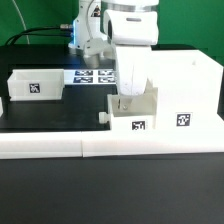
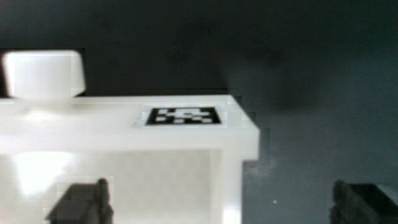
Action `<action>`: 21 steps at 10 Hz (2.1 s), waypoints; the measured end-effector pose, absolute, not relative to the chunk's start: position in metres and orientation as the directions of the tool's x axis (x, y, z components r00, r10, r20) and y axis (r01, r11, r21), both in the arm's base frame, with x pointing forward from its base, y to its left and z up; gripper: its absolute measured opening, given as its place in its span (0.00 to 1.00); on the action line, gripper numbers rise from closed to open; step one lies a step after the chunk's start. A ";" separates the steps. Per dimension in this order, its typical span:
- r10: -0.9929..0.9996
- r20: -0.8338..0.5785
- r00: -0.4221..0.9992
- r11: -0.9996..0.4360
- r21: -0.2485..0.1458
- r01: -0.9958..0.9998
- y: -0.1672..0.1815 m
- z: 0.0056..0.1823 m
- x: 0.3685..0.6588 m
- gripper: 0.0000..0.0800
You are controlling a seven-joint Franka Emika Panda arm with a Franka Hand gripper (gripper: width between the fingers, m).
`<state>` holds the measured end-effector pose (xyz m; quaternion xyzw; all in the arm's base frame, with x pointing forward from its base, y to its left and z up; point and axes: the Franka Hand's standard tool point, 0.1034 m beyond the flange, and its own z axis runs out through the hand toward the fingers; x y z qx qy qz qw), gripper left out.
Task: Assemble drawer
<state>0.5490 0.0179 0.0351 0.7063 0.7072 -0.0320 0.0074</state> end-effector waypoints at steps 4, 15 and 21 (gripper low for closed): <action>0.997 -0.075 -0.010 0.008 -0.024 1.000 0.006 0.062 0.553 0.81; 0.991 0.074 -0.109 0.111 -0.023 0.994 -0.055 0.037 0.546 0.81; 0.986 0.158 -0.054 0.062 -0.046 0.997 -0.032 0.023 0.552 0.81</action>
Offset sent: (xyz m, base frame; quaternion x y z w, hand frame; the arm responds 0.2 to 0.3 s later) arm -0.0099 -0.0213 0.0269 0.0011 -0.0220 -0.0249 0.9994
